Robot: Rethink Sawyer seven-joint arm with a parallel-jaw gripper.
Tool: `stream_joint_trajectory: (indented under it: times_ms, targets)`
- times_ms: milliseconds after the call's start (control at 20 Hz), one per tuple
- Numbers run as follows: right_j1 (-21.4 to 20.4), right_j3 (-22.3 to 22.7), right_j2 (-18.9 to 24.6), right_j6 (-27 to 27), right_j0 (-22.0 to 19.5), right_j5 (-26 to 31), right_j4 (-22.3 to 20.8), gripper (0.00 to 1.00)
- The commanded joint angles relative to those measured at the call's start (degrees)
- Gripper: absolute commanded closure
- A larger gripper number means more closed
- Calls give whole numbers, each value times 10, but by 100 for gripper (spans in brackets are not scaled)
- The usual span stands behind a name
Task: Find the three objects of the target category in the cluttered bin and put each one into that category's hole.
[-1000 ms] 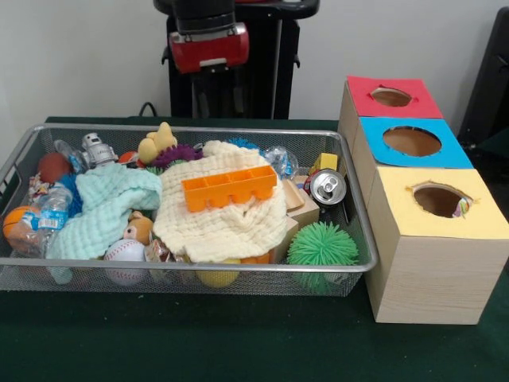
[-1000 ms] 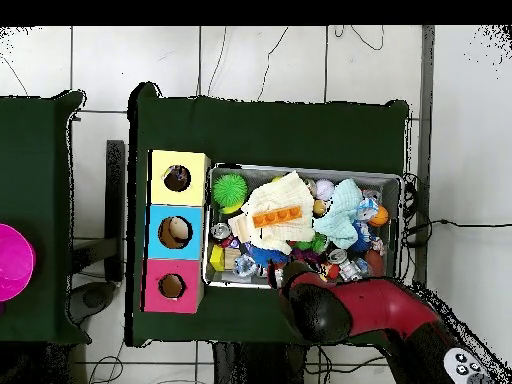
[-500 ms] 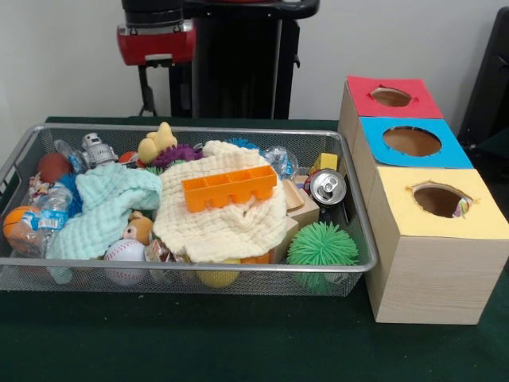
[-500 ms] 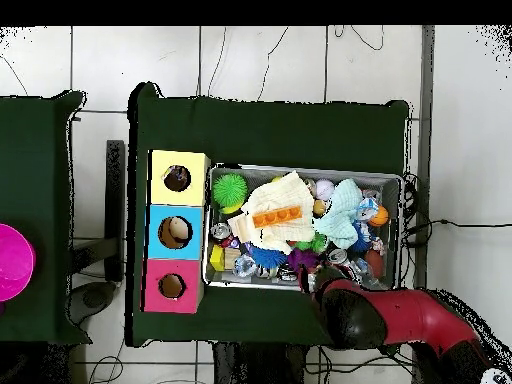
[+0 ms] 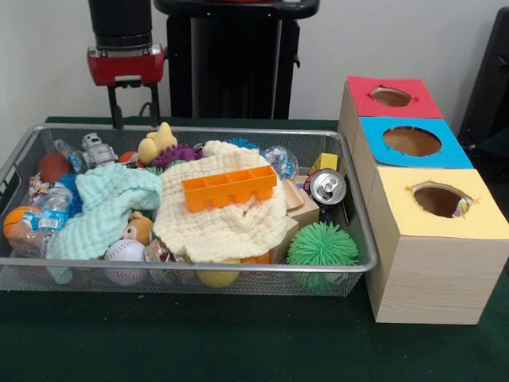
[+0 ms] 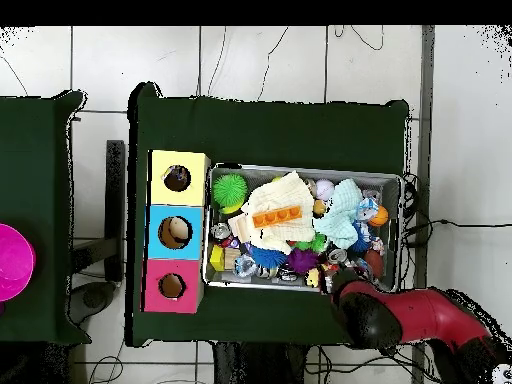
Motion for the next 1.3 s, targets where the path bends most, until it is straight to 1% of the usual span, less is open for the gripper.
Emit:
stream_joint_trajectory:
  times_ms: [50,250,350,550,650,850,1000,1150,1300]
  targets:
    - [57,-84,70,-172,-62,48,-32,0]
    - [59,-80,108,-213,-95,79,-17,0]
    - [64,-78,122,-225,-109,86,-16,0]
    - [87,-86,147,-247,-132,98,-18,0]
    - [105,-87,172,-280,-154,113,-10,0]
    - [133,-95,207,-328,-181,141,1,0]
    - [156,-98,229,-355,-193,154,8,0]
    - [177,-108,236,-375,-196,156,1,0]
    - [185,-128,241,-394,-192,159,-3,0]
